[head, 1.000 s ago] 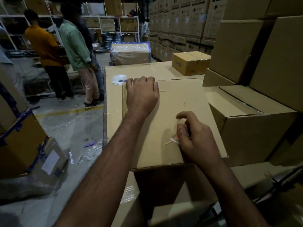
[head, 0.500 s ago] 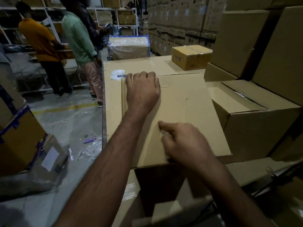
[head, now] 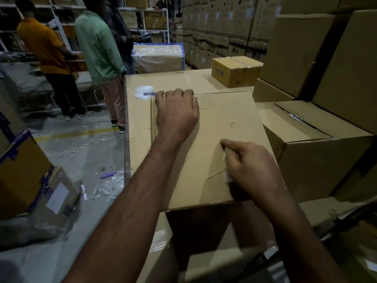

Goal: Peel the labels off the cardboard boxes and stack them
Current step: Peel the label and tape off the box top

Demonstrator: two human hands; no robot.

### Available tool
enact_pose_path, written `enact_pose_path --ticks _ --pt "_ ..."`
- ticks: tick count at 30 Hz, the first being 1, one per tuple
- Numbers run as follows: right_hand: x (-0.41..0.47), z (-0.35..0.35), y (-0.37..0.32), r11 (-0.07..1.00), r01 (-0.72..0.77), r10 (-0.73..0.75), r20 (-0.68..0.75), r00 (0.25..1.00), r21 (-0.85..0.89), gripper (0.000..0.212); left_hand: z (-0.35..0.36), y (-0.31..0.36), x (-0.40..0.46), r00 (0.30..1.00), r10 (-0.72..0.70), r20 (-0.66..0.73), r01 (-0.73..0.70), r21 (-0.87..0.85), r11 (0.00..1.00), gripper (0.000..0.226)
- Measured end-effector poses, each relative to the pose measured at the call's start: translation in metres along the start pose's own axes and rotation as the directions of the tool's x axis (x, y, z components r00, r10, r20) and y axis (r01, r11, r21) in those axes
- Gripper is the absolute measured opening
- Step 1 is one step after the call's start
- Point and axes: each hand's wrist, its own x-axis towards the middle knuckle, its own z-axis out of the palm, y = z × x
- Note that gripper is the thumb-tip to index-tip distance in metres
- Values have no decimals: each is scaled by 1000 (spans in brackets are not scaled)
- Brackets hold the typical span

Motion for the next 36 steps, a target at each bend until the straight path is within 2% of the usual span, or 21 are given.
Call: enact_pose_path --ticks 4,7,9,13,19,22,24,27,29,31,33,36 --pt "-18 33 -28 981 188 -181 152 972 -38 46 0 -1 0 1000 -5 11 5 -7 1000 45" --pt "-1 13 -11 999 46 -46 43 998 6 39 -2 -1 -1 1000 -3 3 3 -10 1000 53" --pt "0 3 0 1000 -5 5 -22 1000 7 39 -3 2 -3 1000 0 -9 0 0 1000 51" --pt "-20 33 -30 984 170 -164 101 981 -58 46 -4 2 -6 1000 -4 -9 4 2 1000 45" --pt "-2 2 2 1000 10 -10 -30 999 22 38 -5 2 -5 1000 11 -4 -12 -8 1000 42" --pt "-14 22 -20 990 143 -143 106 984 4 44 -4 2 -4 1000 -1 0 1 4 1000 44" --pt "-16 27 -21 984 179 -176 133 975 -13 45 -4 2 -6 1000 1 -10 -1 -7 1000 47" --pt "-5 13 -1 989 145 -146 56 988 14 40 -7 2 -5 1000 3 -7 -3 -18 1000 47" --pt "-8 13 12 974 209 -207 -30 978 92 43 -9 3 -6 1000 -1 -9 1 -10 1000 45" --pt "-13 18 24 930 290 -248 -194 949 227 47 -11 5 -8 1000 -9 -18 9 -8 1000 45" --pt "-9 19 44 930 297 -200 -382 902 216 48 -13 7 -10 999 -20 -26 20 -10 1000 43" --pt "-6 19 62 943 252 -128 -467 875 215 47 -17 12 -13 999 -27 -25 27 -5 1000 42"
